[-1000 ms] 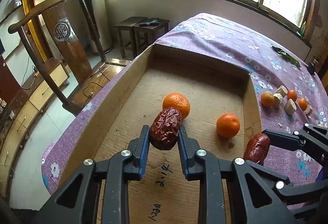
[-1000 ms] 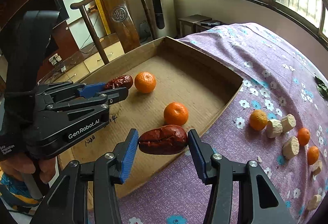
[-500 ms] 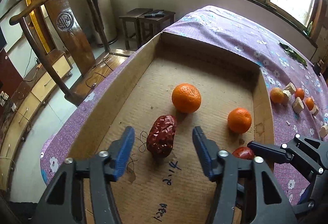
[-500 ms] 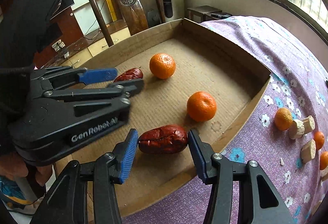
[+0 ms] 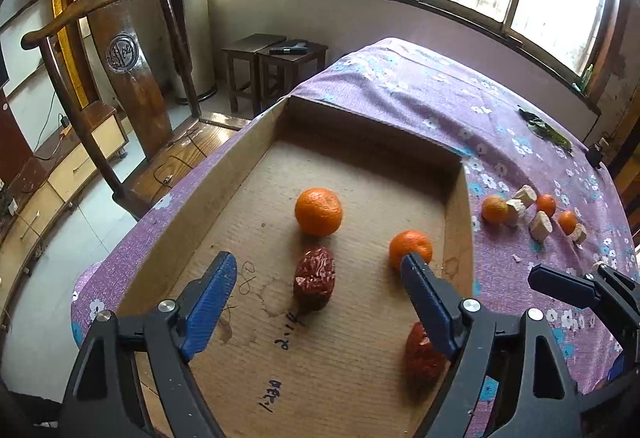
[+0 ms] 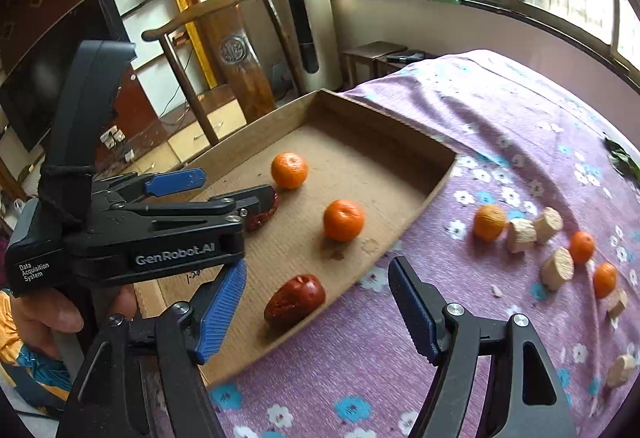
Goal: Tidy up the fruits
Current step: 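Open both grippers to drop the dates in the tray and withdraw, then grasp a mandarin with the left gripper while the right gripper approaches a yam chunk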
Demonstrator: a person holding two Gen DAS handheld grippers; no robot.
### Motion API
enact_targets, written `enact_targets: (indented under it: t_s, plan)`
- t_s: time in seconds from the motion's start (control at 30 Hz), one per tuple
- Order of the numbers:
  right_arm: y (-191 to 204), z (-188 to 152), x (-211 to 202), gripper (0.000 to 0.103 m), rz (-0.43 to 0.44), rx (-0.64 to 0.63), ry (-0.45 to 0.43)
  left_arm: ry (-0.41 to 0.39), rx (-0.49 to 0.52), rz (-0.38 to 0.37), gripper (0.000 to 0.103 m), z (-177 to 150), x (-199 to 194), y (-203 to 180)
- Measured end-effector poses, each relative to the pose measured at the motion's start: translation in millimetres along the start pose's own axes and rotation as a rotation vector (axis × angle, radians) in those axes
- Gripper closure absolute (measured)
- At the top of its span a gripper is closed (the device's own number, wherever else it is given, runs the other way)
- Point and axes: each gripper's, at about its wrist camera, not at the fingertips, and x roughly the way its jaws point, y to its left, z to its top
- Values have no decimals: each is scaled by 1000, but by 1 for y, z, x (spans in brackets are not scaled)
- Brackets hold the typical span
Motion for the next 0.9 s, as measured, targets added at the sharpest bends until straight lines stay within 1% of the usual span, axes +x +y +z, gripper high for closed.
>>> enact_targets:
  t_s: [0.07, 0.1, 0.2, 0.33, 0.67, 0.8, 0.9]
  plan:
    - [-12, -6, -11, 24, -24, 27, -11, -17, 16, -14, 12, -1, -6, -11]
    - [-15, -8, -17, 24, -33, 37, -15, -23, 22, -21, 11, -1, -8, -16]
    - [-32, -16, -32, 24, -67, 70, -24, -29, 44, -52, 11, -3, -12, -33]
    - [-54, -32, -52, 24, -113, 116, -33, -13, 82, -88, 11, -6, -11, -58]
    - [-98, -67, -92, 24, -225, 226, -57, -22, 193, -118, 11, -23, -15, -122]
    - [-112, -76, -108, 17, -309, 257, -76, -22, 224, -126, 11, -29, -15, -143]
    - [-122, -84, -119, 17, -335, 281, -80, -18, 253, -133, 11, -34, -12, -158]
